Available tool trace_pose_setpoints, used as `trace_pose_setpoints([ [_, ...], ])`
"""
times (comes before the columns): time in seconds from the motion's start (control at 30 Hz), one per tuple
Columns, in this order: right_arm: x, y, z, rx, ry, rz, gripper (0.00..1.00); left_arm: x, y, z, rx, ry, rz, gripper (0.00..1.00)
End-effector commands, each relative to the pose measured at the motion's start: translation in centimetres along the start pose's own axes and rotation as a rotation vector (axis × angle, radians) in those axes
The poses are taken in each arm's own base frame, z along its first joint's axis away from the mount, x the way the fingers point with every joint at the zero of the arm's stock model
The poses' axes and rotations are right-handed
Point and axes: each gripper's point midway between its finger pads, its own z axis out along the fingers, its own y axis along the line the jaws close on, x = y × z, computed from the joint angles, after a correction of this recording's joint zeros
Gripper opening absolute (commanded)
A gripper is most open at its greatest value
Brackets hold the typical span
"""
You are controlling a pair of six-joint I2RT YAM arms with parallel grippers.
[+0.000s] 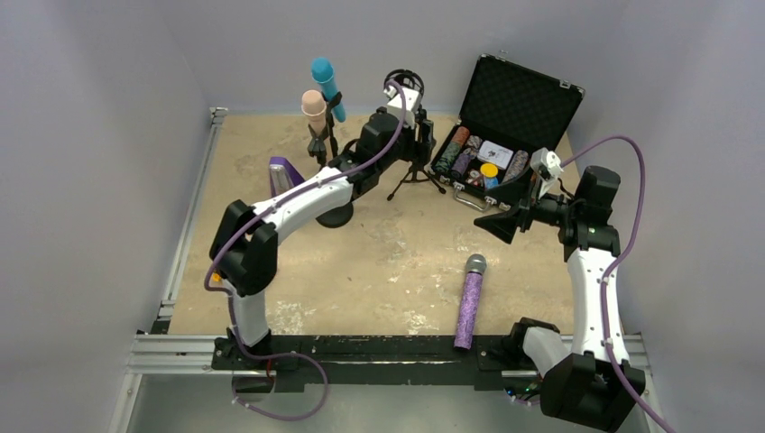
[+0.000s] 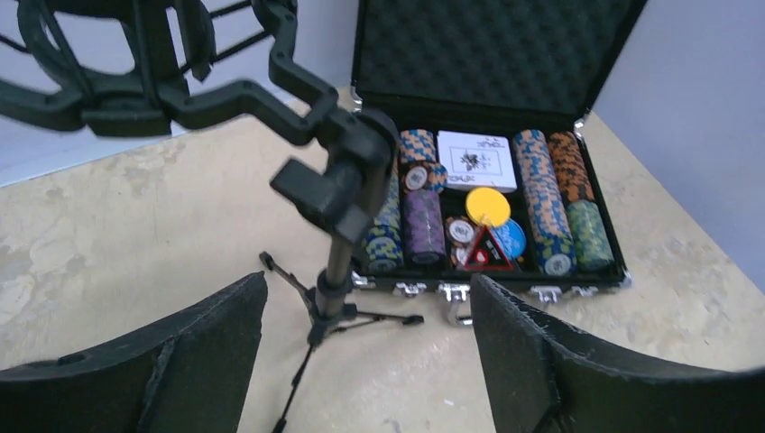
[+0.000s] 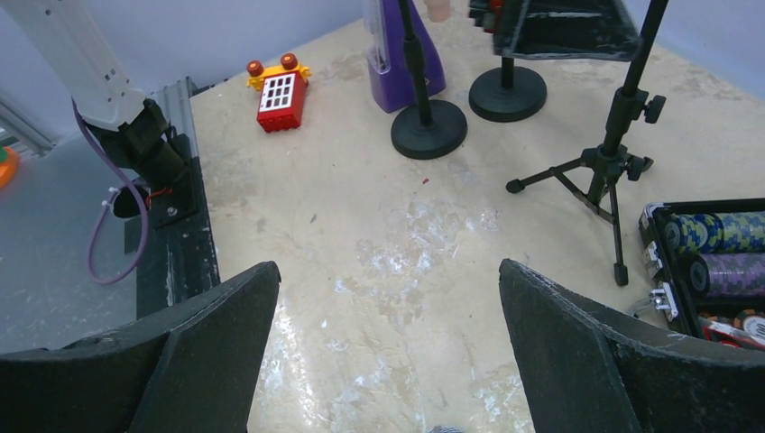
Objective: Attach the microphones to the stand
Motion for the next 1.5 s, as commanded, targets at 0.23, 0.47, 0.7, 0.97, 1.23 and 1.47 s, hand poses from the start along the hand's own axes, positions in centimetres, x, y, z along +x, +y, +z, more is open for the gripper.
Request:
trace_pose_setpoints([
  [0.23,-0.9,0.3,-0.2,-0.006,-0.007,-0.043,0.96,-4.8,1.6,5.3,-0.104,-0.187,-0.023,0.69],
  [0.47,-1.0,0.3,-0.4,-0.005,-0.009,-0.041,0.96,-3.0,1.4,6.1,-0.083,-0.159,-0.037,0.58],
  [0.7,-1.1,0.3,-0.4,-0.002,-0.010,-0.045,0.96,-2.8,1.4,6.1,-0.072,-0.153,0.005,0.14],
  [0.97,-1.1,0.4,-0.6,-0.001,-0.015,-0.043,0.96,-8.0,2.3,1.0,-0.042,-0.244,0.175,0.00],
  [1.23,-1.0,0.4,-0.7,0.003,-0.015,-0.044,0.96,-7.6,-3.5,-7.4,0.406,-0.218,0.367,0.00],
  [1.47,-0.9,0.2,-0.7,0.013,-0.014,-0.049,0.96,-0.6,-9.6,-18.2,0.962,-0.108,0.420,0.00],
])
